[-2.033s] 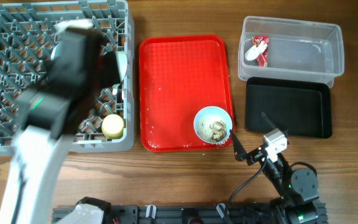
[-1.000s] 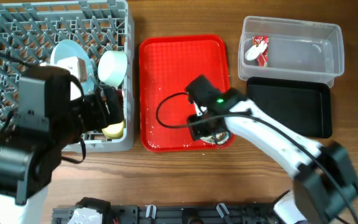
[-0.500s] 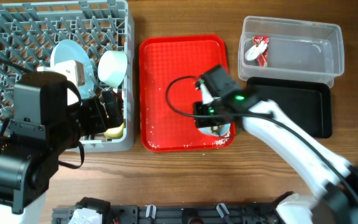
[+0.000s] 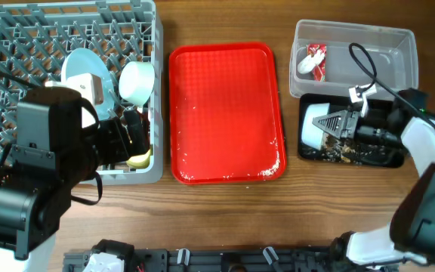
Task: Sort waste into correct bins and load items into the dishwasher rack
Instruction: 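Grasp the blue bowl and tip its rice scraps onto the black tray, then carry the empty blue bowl back over the red tray with the right gripper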
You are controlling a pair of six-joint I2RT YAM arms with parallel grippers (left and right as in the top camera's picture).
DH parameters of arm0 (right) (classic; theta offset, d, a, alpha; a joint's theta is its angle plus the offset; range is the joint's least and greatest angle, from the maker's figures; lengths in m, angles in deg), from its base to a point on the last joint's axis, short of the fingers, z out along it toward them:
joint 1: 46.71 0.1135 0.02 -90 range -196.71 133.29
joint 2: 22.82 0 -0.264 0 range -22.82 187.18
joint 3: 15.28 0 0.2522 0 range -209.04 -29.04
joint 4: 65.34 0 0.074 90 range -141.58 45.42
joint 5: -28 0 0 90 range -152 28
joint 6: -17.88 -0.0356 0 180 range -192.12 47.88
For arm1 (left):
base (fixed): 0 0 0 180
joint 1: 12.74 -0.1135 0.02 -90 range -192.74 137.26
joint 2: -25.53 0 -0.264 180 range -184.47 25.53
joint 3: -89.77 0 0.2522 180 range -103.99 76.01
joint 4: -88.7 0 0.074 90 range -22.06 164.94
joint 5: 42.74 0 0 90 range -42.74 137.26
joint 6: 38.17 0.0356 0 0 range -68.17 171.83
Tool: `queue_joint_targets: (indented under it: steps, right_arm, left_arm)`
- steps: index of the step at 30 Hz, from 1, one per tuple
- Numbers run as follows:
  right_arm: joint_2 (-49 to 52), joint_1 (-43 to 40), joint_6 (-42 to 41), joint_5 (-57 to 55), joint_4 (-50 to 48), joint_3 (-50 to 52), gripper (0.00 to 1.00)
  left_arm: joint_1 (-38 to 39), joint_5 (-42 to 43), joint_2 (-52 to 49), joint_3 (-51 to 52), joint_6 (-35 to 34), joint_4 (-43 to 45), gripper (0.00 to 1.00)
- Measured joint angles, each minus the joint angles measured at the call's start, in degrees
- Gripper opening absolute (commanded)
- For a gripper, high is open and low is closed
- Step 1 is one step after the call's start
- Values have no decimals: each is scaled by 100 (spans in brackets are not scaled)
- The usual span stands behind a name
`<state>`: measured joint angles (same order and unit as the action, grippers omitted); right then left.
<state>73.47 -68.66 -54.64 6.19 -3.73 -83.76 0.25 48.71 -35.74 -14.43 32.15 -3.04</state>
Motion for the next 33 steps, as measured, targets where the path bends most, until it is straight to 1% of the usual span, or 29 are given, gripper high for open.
queue_joint_targets:
  steps: [1, 5, 8, 10, 13, 14, 15, 17, 18, 20, 21, 22, 23, 24, 25, 27, 28, 29, 30, 31, 33]
  right_arm:
    - [181, 0, 243, 256, -11, 0, 4]
    - [199, 0, 1093, 981, 396, 0, 4]
    - [142, 0, 1405, 1425, 385, 0, 4]
    - [136, -55, 1456, 1545, 398, 0, 4]
    - [105, -341, 1646, 1609, 896, -9, 4]
    - [48, -415, 1947, 1534, 1062, -2, 4]
    - [26, -413, 1788, 1460, 708, 15, 4]
    - [-33, -413, 1687, 1711, 802, 11, 4]
    - [-116, -413, 1462, 1705, 671, 15, 4]
    - [-310, -413, 1403, 1661, 911, 13, 4]
    - [-439, -413, 1060, 1419, 518, 24, 4]
    - [-490, -413, 872, 1388, 660, 20, 4]
    - [-575, -413, 955, 1335, 820, 20, 4]
    - [-667, -409, 732, 1049, 494, 37, 4]
    - [-761, -409, 216, 627, 205, 31, 4]
    - [-973, -323, -289, 251, 317, 26, 4]
    - [-1121, -131, -428, 22, 323, 26, 4]
    - [-1368, 243, -588, -297, 260, 24, 4]
    - [-1744, 892, -807, -737, 164, -9, 4]
    - [-2079, 1757, -1008, -1213, 39, -66, 4]
    - [-2332, 3250, -1585, -2511, -240, -131, 4]
  left_arm:
    - [0, 0, 2, 0, 0, 0, 100]
    - [0, 0, 0, 0, 0, -2, 100]
    - [0, 0, 2, 0, 0, -2, 100]
    - [0, 0, 2, 0, 0, -17, 100]
    - [0, 0, 2, 0, 0, -76, 100]
    - [0, 0, 0, 0, 0, -96, 100]
    - [0, 0, 0, 0, 0, -90, 100]
    - [0, 0, 0, 0, 0, -85, 100]
    - [0, 0, 0, 0, 0, -83, 100]
    - [0, 0, 0, 0, 0, -90, 100]
    - [0, 0, 0, 0, 0, -92, 100]
    - [0, 0, 0, 0, 0, -83, 100]
    - [0, 0, 0, 0, 0, -87, 100]
    - [0, 0, 0, 0, 0, -90, 100]
    - [0, 0, 0, 0, 0, -85, 100]
    - [0, 0, 2, 0, 0, -87, 100]
    - [0, 0, 0, 0, 0, -90, 100]
    - [0, 0, 0, 0, 0, -90, 100]
    - [0, 0, 0, 0, 0, -103, 100]
    - [0, 0, 0, 0, 0, -144, 100]
    - [-4, 0, 0, 0, -2, -122, 100]
